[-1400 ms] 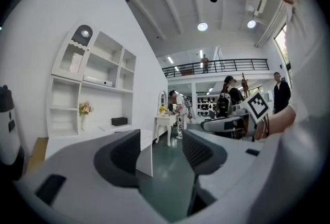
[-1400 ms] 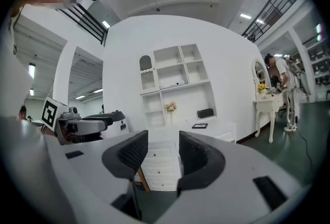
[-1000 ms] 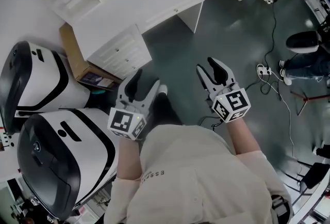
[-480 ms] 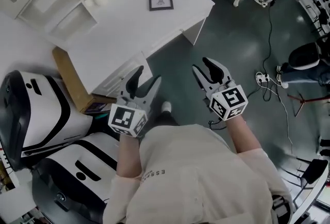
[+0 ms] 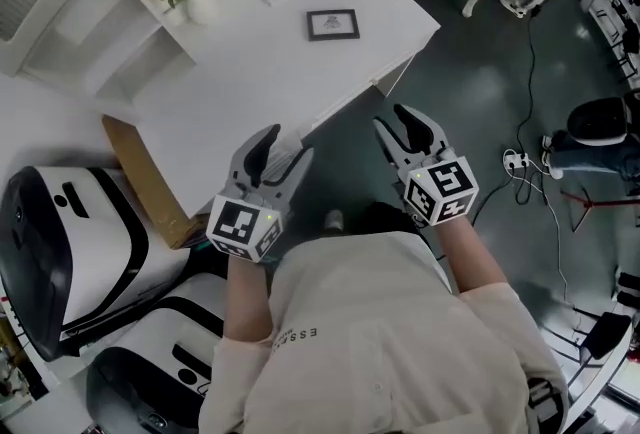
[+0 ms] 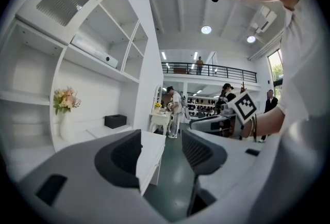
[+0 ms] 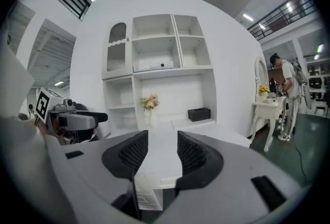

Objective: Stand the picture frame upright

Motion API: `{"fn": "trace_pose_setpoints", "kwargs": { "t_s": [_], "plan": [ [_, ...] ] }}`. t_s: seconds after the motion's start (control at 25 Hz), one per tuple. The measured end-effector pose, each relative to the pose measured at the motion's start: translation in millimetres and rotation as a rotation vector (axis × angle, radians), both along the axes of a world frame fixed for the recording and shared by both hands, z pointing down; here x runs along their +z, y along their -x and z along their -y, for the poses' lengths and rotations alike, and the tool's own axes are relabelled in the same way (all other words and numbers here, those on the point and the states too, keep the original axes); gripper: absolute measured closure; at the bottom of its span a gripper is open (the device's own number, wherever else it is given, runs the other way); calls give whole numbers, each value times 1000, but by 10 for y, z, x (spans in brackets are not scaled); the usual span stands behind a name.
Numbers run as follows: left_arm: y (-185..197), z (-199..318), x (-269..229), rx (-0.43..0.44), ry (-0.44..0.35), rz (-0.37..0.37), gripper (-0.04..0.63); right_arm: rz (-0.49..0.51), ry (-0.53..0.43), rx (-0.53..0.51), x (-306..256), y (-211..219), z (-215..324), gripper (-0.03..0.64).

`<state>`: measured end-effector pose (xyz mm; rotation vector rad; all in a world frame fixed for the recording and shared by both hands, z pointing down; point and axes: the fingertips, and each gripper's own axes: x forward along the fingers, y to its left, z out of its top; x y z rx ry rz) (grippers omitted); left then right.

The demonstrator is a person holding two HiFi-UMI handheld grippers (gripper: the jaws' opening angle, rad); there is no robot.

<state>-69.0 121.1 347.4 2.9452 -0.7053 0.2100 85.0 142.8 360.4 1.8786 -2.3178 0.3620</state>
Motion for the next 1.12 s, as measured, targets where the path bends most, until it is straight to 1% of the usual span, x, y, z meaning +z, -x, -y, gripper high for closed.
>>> {"fn": "trace_pose_setpoints", "kwargs": {
  "t_s": [0.2,0.28,0.4,0.68,0.92,1.12],
  "plan": [
    [-120,403,100,-32,5,13,362,-1,18,-27,119,-165,488,436],
    [-203,562,131,-42,6,13,364,-8,28,-35,170,-267,701,436],
    [-365,809,175,-62,0,32,362,-7,54,-45,266,-454,1029,436],
    [-834,1529,246,-157,24,32,362,-9,126,-118,448,-951,1821,436],
    [-1187,2064,270,-262,16,13,364,-12,155,-191,634,-1328,2403,436],
    [-1355,2334,445,-340,13,35,364,-28,244,-255,1016,-1504,2798,436]
  ]
}}
